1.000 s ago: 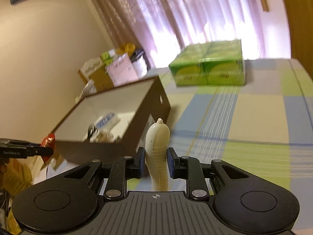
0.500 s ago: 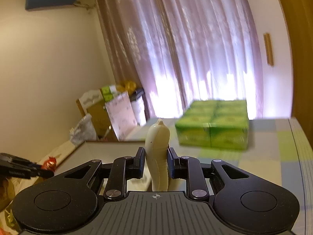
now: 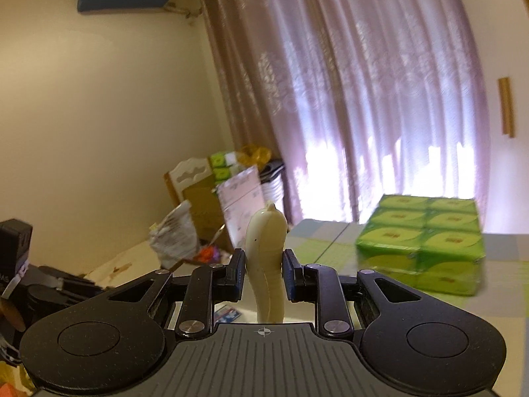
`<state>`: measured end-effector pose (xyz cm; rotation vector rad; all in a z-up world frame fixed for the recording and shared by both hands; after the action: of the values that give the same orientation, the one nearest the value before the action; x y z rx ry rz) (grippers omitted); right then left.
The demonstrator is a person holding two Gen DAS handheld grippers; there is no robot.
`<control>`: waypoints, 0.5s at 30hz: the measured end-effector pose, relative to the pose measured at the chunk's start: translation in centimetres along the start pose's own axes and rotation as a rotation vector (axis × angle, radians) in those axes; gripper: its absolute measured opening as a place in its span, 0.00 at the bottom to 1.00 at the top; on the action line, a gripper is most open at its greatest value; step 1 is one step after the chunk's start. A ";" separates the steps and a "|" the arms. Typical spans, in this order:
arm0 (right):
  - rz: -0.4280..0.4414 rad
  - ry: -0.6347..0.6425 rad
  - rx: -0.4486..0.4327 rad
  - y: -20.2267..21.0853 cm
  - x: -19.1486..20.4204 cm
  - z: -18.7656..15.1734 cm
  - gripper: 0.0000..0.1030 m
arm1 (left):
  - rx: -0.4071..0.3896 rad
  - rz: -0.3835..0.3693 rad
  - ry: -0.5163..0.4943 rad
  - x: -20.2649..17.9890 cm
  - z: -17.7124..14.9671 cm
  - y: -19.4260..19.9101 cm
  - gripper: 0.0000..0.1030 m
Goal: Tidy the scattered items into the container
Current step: 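Carry the red snack and white brush over the box with both tools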
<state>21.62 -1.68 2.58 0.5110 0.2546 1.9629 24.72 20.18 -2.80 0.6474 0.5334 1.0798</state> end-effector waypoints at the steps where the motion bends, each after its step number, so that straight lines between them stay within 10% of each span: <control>1: 0.003 0.002 0.014 -0.6 0.2 -0.5 0.25 | 0.006 -0.002 -0.001 0.1 0.0 -0.3 0.22; 15: -0.095 0.084 0.248 -6.9 -0.3 -7.4 0.25 | 0.035 -0.025 -0.002 1.2 -0.4 -2.2 0.22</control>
<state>23.83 1.41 -6.80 0.5656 0.5703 1.8727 26.29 20.66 -4.78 0.6708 0.5582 1.0482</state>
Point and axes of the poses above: each gripper's, at about its wrist camera, not at the fingertips, and y roughly against the way its jaws point, x to its left, z to its top, the point moved 10 cm from there along -y, roughly the way its jaws point, and after that the axes turned 4 degrees about x, right-handed, at the moved point
